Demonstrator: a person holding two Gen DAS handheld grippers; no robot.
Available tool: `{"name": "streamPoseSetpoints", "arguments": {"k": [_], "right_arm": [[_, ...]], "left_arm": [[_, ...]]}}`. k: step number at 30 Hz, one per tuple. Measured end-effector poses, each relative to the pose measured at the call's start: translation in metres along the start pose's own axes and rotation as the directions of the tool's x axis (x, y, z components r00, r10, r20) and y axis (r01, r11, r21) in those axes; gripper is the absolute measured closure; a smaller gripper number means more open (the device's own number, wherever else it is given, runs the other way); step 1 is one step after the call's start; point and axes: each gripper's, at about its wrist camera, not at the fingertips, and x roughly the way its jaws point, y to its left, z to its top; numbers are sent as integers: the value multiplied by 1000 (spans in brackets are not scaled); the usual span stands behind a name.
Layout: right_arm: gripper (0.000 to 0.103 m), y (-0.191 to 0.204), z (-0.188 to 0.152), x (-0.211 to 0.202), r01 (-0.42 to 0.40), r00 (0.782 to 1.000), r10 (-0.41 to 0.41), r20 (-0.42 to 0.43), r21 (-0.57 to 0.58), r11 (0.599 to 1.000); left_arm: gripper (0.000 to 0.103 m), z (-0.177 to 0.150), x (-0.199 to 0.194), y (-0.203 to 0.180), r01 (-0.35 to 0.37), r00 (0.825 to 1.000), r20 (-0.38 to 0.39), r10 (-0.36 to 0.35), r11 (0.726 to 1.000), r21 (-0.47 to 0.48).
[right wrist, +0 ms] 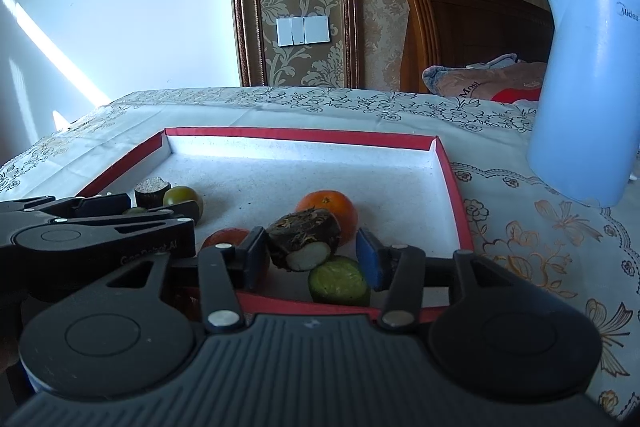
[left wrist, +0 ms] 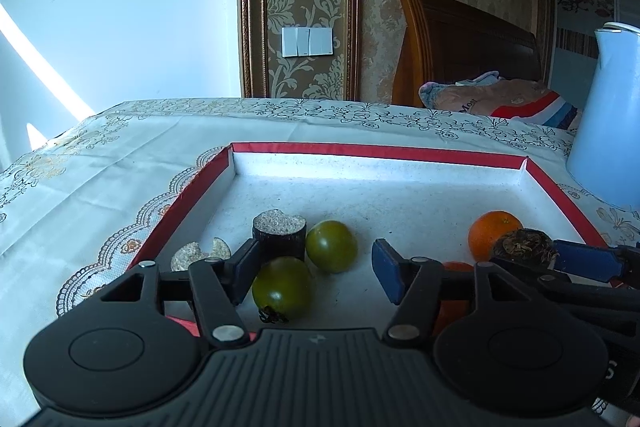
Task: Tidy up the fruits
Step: 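Open the right tool to release the taro root into the tray, then withdraw both tools from the tray toward the produce beside it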
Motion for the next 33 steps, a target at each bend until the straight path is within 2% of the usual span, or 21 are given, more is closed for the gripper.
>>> {"name": "streamPoseSetpoints", "arguments": {"k": [7,9,24,26,33], "right_arm": [[45,-2,-1,-4,3,1000,-3,12,7,1000],[44,-2,-2,-5,5,1000,-5,15,7,1000],[43,-5,-4,-12,-2,1000,1,26,19,1000],[39,-8,-4,-15,-1,999,0,35,30,1000],[39,-24,-4,-34,-10,996,3,84,84,996]], "left_arm": [[38,-2,-3,3,-1,1000,-1,1,1000,-6],[33,-3,-5,5,-2,1000,3,2,1000,-12],[33,-7,-20,14,17,1000,26,-16,1000,-20],[33,-8,-25,19,20,999,37,-19,999,-33],[33,-10,-37,43,22,998,55,-17,995,-100]]}}
